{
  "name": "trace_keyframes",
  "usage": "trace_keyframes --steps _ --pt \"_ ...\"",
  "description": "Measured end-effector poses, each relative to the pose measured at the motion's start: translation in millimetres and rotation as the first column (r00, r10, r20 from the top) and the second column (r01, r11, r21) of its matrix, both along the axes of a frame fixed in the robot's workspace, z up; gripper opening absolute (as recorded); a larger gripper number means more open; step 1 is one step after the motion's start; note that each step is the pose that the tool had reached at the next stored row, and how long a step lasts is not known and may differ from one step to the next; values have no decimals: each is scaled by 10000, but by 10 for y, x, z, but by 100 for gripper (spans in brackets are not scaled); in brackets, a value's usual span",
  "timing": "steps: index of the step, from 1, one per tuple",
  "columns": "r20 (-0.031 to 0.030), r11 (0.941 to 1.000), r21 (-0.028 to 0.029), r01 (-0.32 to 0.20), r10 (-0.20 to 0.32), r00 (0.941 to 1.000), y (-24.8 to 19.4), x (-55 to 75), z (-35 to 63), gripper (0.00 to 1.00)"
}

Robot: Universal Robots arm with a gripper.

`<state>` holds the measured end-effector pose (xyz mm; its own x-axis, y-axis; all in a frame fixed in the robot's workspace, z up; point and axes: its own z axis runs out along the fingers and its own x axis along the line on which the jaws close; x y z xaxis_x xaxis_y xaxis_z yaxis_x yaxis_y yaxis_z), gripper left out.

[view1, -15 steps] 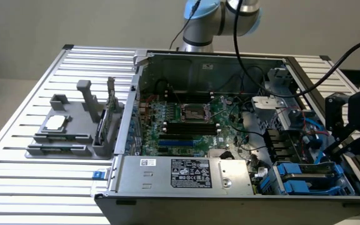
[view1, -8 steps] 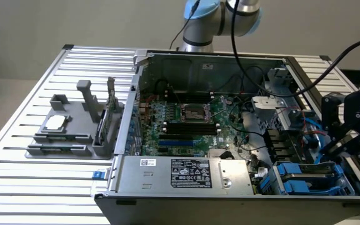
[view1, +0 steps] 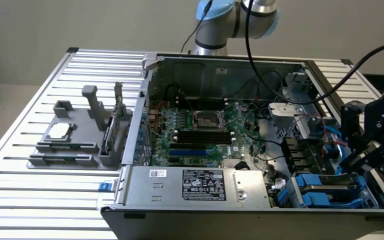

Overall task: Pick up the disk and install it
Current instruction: 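Insert the first disk wire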

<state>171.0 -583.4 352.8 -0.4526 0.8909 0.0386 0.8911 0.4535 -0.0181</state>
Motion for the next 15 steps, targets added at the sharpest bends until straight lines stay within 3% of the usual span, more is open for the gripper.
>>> trace_keyframes --steps 2,9,13,15 --pt "0 10000 -55 11 -11 10000 5 -2 1 16" --pt "-49 9996 -87 264 -265 9996 11 -7 1 16" --pt "-49 9995 -148 267 -267 9996 83 -25 3 16" --pt "-48 9994 -229 266 -267 9996 118 -34 2 16"
